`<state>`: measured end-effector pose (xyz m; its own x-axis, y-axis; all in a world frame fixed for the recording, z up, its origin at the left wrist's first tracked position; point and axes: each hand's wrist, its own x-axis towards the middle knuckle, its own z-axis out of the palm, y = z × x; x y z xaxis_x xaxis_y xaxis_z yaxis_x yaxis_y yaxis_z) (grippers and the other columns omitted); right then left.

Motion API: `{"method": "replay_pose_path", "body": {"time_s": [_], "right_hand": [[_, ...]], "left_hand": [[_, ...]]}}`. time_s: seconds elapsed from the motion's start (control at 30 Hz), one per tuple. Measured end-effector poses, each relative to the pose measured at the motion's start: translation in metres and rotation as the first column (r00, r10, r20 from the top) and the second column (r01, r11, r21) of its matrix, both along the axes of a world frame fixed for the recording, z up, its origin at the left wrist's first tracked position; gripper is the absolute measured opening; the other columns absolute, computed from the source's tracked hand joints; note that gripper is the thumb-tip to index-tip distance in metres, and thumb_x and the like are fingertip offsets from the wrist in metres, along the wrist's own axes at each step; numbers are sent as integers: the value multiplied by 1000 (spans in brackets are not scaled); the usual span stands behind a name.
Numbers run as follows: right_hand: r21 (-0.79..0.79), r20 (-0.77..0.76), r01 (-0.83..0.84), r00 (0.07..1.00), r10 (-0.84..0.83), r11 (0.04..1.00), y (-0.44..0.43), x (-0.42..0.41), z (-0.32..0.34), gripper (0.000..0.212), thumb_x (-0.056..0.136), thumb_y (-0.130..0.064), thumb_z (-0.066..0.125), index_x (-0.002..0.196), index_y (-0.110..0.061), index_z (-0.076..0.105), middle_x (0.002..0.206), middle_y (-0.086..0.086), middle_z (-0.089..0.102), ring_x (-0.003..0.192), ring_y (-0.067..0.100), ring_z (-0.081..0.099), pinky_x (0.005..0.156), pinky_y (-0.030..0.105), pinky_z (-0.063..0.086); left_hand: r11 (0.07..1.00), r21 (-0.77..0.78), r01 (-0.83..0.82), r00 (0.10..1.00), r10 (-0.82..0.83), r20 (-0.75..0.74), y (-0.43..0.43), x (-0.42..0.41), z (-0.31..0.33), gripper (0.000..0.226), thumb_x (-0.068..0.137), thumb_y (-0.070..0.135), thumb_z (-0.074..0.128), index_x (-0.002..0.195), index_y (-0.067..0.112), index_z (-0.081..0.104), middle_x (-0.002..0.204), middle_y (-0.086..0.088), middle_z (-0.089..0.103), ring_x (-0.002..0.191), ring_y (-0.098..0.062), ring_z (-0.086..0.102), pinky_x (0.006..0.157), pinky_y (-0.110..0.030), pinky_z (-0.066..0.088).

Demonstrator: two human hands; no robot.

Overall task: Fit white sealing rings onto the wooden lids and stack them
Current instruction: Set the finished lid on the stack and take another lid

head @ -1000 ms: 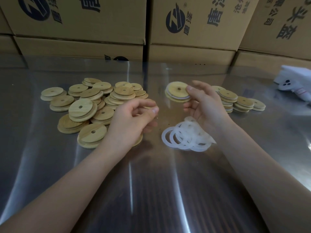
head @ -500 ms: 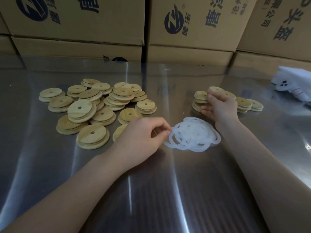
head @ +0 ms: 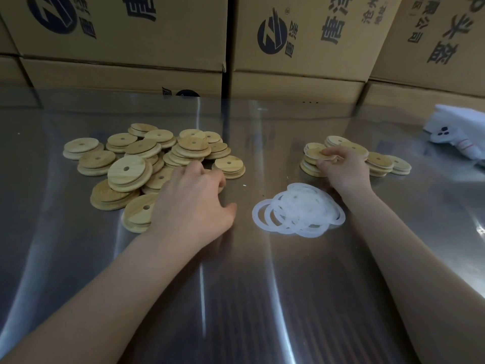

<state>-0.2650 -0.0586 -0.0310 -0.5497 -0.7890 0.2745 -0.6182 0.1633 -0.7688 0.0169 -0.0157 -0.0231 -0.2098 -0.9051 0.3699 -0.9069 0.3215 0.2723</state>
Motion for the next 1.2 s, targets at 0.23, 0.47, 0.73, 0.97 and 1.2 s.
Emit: {"method": "replay_pose_path", "body": {"time_s": [0.23, 0.47, 0.73, 0.97, 1.2], "right_hand": [[40, -126, 31, 992, -26, 999, -1, 0, -3, 28, 91, -28, 63, 118, -25, 65, 101, 5, 67, 88, 22, 56, 75, 30, 37], [64, -188, 37, 982, -24, 997, 0, 1, -4, 35, 96, -24, 53, 130, -25, 61, 94, 9, 68, 95, 30, 62, 77, 32, 43], [-12, -193, 74, 978, -75, 997, 1, 2, -4, 36, 95, -20, 49, 130, -19, 59, 110, 8, 68, 93, 27, 60, 73, 29, 36], [-144, -147, -141, 982, 119, 979, 0, 16, -1, 15, 89, -17, 57, 84, -13, 70, 72, -6, 62, 71, 10, 54, 56, 6, 34], [-77, -205, -239, 954, 219, 968, 3, 18, -1, 17, 90, -11, 59, 93, -8, 75, 86, -2, 69, 83, 10, 58, 70, 5, 37]], "left_hand": [[994, 91, -59, 988, 45, 150, 7, -2, -4, 50, 81, 55, 63, 120, 26, 52, 116, -3, 40, 108, -29, 47, 74, -34, 36], [994, 90, -55, 989, 42, 139, 7, 0, -3, 35, 86, 38, 60, 117, 24, 53, 101, 1, 29, 94, -28, 53, 64, -33, 36], [995, 103, -14, 998, 7, 62, 6, -4, -4, 39, 82, 31, 65, 119, 25, 55, 114, -2, 43, 103, -28, 53, 74, -36, 47], [993, 93, 73, 997, -73, -4, 5, -8, -6, 42, 79, 32, 68, 119, 26, 57, 114, 0, 45, 103, -24, 50, 77, -31, 43], [985, 112, 131, 990, -125, -59, 5, -10, -10, 40, 79, 28, 68, 118, 26, 59, 102, 4, 48, 102, -21, 49, 74, -28, 36]]}}
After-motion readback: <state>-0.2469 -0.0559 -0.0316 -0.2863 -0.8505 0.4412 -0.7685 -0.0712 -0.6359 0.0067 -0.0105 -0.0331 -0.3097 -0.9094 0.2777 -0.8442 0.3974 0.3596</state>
